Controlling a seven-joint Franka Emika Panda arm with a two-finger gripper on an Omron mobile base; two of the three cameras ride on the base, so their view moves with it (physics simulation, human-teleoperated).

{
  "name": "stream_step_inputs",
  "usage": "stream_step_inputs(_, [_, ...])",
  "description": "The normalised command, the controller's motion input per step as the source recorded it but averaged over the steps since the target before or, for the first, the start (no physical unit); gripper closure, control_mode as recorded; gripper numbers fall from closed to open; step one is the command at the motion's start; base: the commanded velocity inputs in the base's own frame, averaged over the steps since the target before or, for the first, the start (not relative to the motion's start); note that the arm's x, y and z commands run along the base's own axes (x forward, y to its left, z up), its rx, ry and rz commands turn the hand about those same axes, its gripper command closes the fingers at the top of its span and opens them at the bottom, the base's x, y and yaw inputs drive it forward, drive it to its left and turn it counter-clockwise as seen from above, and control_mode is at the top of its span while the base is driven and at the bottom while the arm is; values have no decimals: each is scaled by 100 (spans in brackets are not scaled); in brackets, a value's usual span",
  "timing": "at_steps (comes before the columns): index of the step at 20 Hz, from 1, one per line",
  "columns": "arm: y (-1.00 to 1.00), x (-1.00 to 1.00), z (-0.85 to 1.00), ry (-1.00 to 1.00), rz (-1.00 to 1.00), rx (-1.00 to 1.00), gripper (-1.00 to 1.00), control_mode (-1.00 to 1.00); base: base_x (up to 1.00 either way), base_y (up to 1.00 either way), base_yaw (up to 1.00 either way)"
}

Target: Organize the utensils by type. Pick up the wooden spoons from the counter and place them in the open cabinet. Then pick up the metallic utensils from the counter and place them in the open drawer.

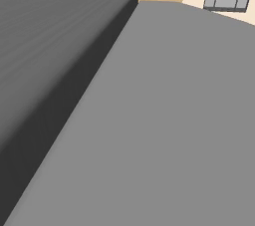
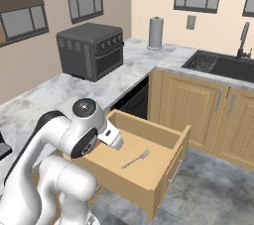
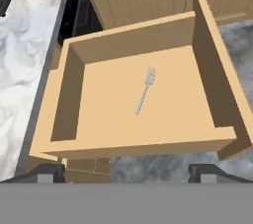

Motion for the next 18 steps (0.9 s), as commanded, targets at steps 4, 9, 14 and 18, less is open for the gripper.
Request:
stream_step_inputs(4, [48,-1,0,0,6,-13,-100,-100,0,0,0])
stream_step_inputs(9, [26,-10,0,-3,0,-8,-100,-100,0,0,0])
stream_step_inputs(14, [0,-15,-2,-4,0,-1,-100,100,-15,0,0])
stream_step_inputs(18, [0,0,0,0,0,0,-100,100,-40,0,-3])
